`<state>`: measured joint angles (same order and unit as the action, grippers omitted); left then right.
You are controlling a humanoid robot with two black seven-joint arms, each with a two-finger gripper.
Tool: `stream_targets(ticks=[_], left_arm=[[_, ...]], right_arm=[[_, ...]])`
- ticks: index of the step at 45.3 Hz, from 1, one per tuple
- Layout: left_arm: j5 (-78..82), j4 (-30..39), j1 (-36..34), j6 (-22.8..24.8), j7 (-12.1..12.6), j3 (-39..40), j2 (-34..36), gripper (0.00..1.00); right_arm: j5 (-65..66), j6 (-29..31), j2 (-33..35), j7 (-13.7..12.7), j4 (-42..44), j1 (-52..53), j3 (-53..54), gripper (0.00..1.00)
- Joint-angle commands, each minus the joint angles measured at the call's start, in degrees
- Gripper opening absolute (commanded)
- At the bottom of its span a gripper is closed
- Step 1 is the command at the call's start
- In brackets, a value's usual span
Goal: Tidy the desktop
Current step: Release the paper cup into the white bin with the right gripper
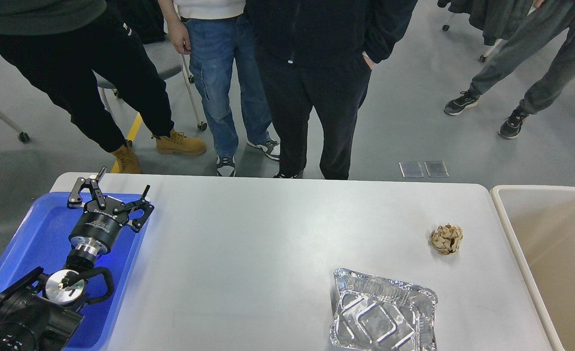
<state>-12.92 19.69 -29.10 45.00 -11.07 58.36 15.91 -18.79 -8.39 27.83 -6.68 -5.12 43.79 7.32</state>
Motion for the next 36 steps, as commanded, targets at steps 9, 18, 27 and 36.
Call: stream_targets(ticks=[9, 18, 27, 36], left_arm=[[0.00, 0.00, -0.08, 0.00, 0.00, 0.00, 0.00, 1.00], [0.00, 0.00, 0.00, 0.00, 0.00, 0.00, 0.00, 1.00], [0.00, 0.00, 0.00, 0.00, 0.00, 0.00, 0.00, 1.00], [0.00, 0.00, 0.00, 0.00, 0.00, 0.00, 0.00, 1.00]], right_arm=[[-0.29, 0.92, -0.50, 0.00, 0.81, -4.15, 1.29, 0.27], [-0.29, 0.83, -0.58, 0.09, 0.81, -5.64, 1.47, 0.69], [-0.11, 0.57, -0.41, 0.26, 0.72, -5.82, 0.94, 1.00], [1.30, 1.62, 1.87, 0.35, -1.56, -3.01, 1.11, 1.00]])
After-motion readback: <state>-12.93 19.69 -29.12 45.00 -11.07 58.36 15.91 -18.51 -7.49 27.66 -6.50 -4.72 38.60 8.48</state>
